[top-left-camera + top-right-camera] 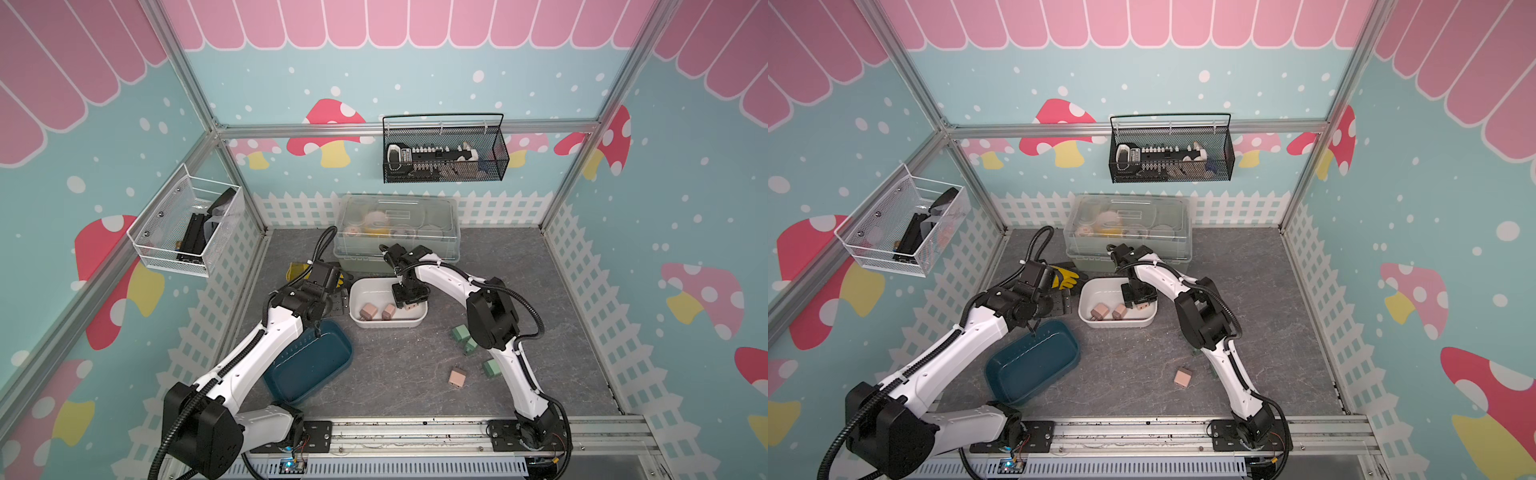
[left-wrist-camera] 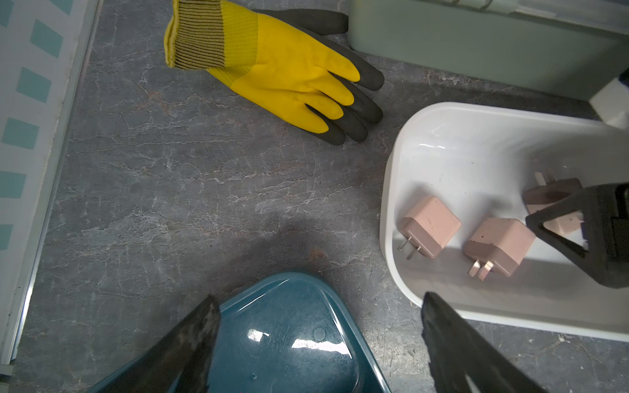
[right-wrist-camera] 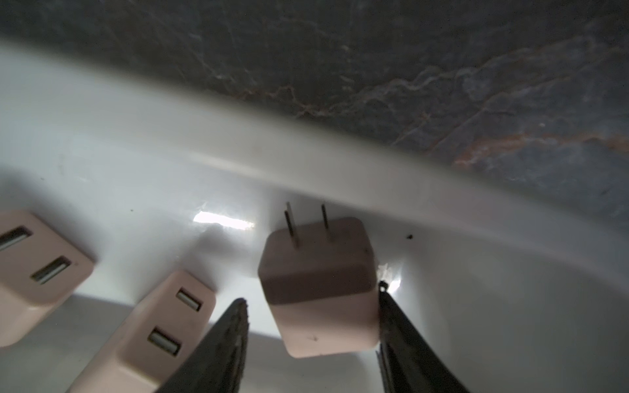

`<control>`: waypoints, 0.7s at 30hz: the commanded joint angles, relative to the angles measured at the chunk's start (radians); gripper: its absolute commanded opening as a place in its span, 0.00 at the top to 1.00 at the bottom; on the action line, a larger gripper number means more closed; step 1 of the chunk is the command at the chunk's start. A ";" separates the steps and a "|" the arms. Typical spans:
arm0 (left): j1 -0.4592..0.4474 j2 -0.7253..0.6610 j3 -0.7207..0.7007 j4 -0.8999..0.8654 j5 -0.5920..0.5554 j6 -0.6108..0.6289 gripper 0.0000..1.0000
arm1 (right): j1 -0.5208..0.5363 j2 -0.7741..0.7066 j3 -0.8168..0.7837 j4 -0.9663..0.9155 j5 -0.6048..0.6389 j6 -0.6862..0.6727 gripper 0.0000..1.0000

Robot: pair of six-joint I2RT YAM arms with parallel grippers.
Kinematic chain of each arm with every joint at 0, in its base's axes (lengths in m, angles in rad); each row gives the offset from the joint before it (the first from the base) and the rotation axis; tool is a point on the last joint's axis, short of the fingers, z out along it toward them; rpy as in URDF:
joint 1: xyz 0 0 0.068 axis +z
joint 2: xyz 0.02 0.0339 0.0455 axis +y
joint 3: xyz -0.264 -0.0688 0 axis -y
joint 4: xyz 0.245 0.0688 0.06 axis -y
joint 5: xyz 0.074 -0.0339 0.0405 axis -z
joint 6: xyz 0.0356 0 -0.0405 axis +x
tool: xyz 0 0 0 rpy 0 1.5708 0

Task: Place the plugs by color into the storage box
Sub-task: Place the plug in the storage box.

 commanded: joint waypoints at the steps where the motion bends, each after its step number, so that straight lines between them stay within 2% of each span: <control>1: -0.004 -0.008 0.021 -0.011 -0.020 -0.008 0.10 | -0.016 -0.041 0.043 -0.012 0.019 0.020 0.34; 4: -0.003 -0.003 0.032 -0.011 -0.022 -0.003 0.10 | -0.016 -0.140 0.040 -0.046 0.020 0.045 0.32; 9: -0.003 0.006 0.056 -0.011 -0.015 0.000 0.10 | -0.013 -0.391 -0.163 -0.028 0.001 0.119 0.29; 14: -0.004 0.027 0.073 -0.009 -0.006 0.000 0.10 | -0.013 -0.664 -0.513 0.040 -0.041 0.205 0.25; 21: -0.009 0.065 0.073 0.005 0.024 0.000 0.10 | -0.006 -0.915 -0.963 0.114 -0.084 0.346 0.24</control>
